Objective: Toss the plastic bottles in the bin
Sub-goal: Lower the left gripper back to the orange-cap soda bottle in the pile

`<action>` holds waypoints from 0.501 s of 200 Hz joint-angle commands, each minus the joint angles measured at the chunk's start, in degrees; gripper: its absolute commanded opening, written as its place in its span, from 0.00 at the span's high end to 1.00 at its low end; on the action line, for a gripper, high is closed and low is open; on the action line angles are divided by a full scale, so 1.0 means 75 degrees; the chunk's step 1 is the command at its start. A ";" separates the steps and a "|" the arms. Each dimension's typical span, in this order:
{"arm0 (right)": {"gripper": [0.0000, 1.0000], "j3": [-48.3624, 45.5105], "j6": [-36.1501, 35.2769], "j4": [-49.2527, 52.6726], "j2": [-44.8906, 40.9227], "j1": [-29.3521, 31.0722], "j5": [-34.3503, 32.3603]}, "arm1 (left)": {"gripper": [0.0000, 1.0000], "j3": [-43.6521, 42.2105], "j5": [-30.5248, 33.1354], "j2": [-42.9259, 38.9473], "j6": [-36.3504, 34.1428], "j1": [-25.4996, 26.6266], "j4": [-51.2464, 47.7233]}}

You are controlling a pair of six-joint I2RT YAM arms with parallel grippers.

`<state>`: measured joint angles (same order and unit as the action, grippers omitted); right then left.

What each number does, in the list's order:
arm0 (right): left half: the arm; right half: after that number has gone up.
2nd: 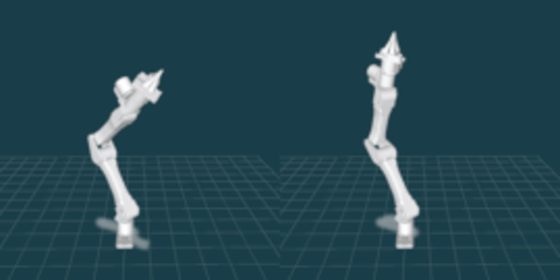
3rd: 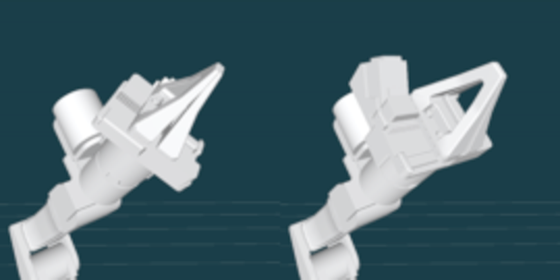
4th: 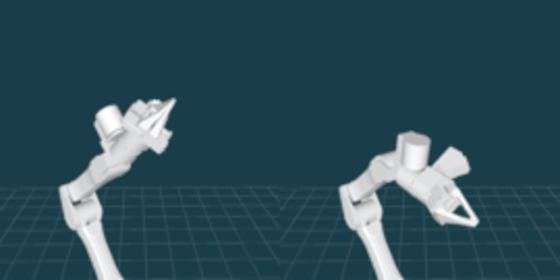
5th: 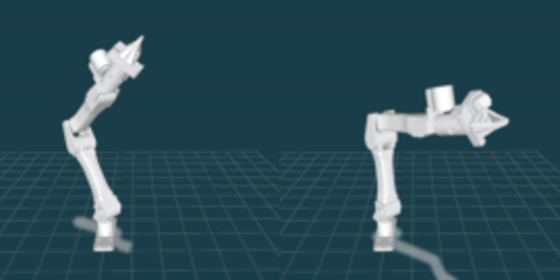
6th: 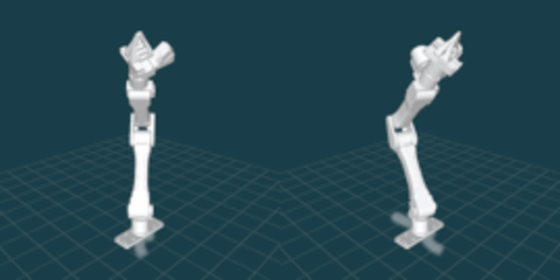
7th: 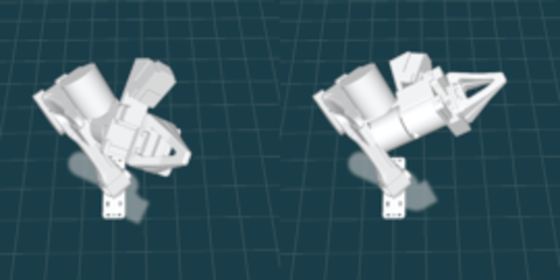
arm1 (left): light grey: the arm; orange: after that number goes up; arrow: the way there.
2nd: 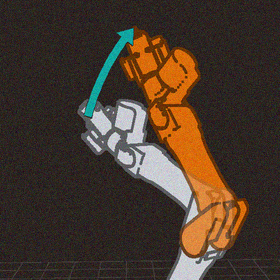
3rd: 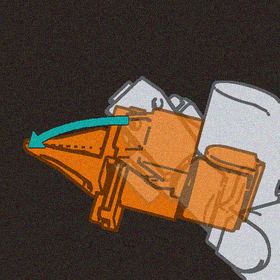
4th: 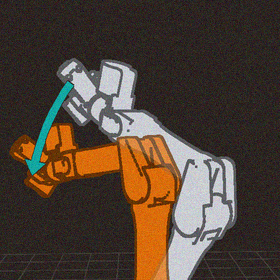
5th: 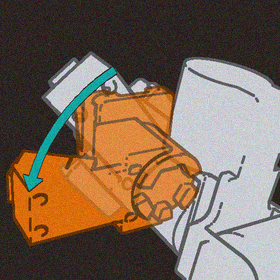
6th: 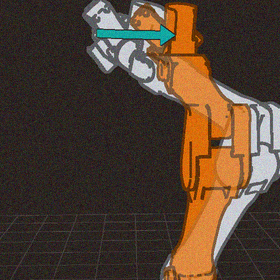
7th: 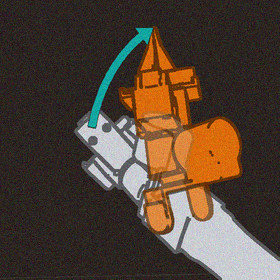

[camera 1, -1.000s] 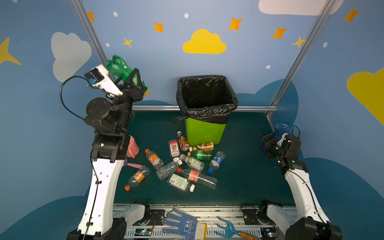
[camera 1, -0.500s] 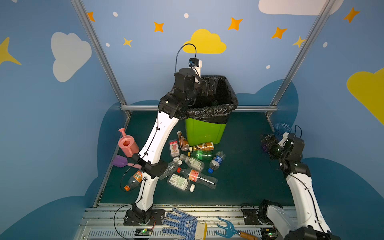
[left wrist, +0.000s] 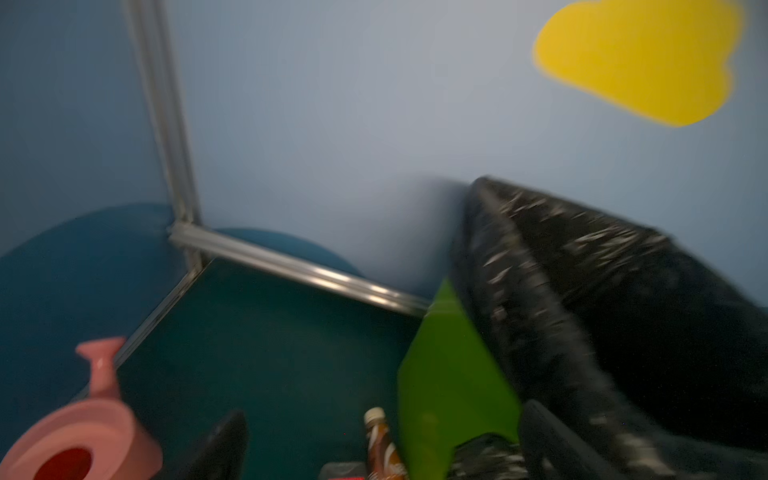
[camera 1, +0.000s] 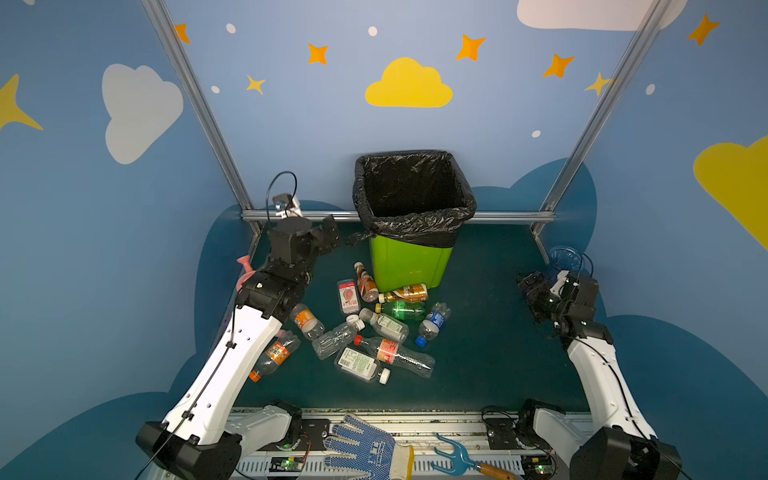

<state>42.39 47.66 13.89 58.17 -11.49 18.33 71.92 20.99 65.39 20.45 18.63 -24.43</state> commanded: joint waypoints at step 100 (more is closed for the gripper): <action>0.05 -0.0061 0.0185 -0.0215 0.0367 -0.0027 0.0370 | 0.17 -0.3594 -0.0852 0.0023 0.2716 -0.1123 -0.1373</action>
<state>41.87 49.08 12.08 62.22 -11.53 21.30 46.48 16.71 63.07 36.53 10.46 -35.53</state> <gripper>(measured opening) 0.951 0.842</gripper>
